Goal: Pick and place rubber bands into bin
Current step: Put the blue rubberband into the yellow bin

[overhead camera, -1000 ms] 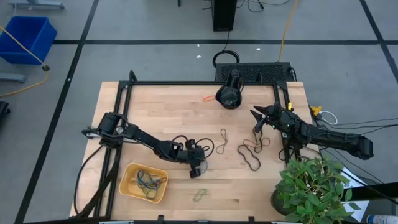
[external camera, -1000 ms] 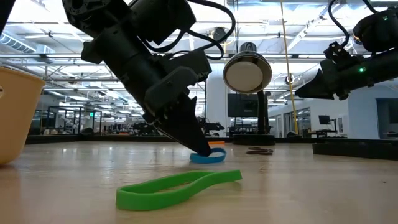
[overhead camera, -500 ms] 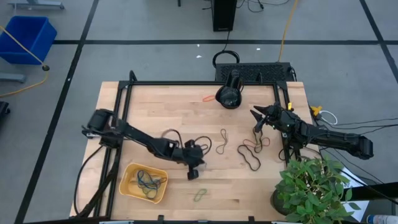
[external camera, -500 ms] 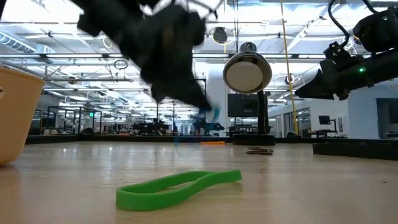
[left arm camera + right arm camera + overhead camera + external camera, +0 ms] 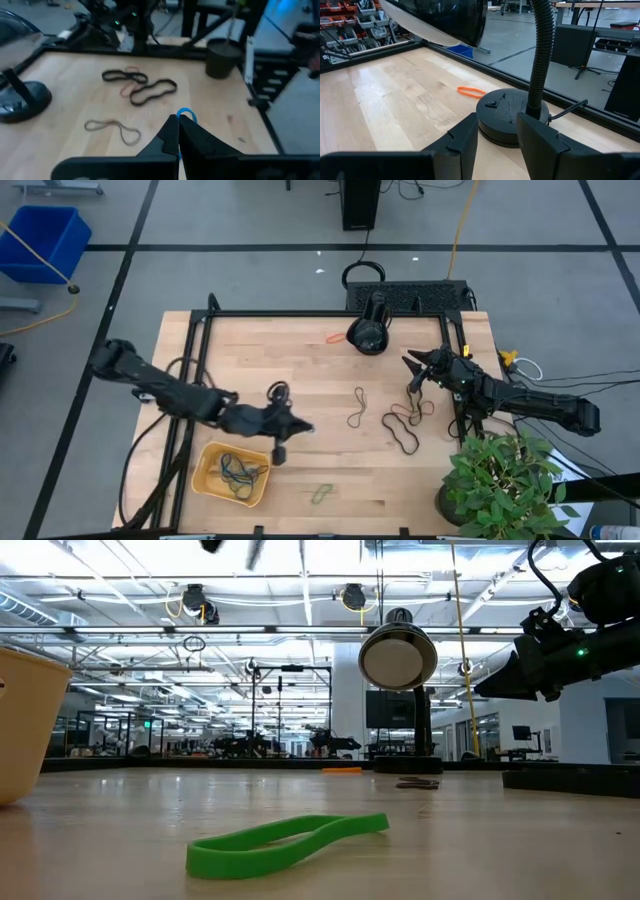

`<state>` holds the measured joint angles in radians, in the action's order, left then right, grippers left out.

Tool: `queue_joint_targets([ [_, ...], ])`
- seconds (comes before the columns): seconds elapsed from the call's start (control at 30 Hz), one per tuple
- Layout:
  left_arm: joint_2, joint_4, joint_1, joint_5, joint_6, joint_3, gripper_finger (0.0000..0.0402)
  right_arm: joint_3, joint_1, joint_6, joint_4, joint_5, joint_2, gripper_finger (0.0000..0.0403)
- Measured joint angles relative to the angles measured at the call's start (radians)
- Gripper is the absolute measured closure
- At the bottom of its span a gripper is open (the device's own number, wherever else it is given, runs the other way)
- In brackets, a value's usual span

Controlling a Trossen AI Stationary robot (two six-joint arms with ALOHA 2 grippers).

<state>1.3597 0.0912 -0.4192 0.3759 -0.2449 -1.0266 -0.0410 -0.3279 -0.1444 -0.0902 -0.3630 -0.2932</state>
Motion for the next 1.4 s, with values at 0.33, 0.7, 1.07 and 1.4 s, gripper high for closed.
queue_joint_targets([
  [0.33,-0.042,0.642,-0.203,0.001,-0.407,-0.159,0.0399,0.000,0.000,0.000,-0.001,0.000,0.000,0.0273],
  [0.7,-0.004,1.050,-0.346,-0.238,-0.918,-0.225,0.0400,0.000,0.000,-0.001,-0.002,-0.001,0.000,0.0273],
  [1.07,0.185,1.134,-0.398,-0.380,-1.021,-0.217,0.0398,0.000,0.000,-0.031,-0.003,-0.002,0.000,0.0273],
  [1.4,0.340,1.129,-0.398,-0.402,-0.990,-0.216,0.0394,0.000,0.000,-0.031,-0.003,-0.002,0.000,0.0273],
])
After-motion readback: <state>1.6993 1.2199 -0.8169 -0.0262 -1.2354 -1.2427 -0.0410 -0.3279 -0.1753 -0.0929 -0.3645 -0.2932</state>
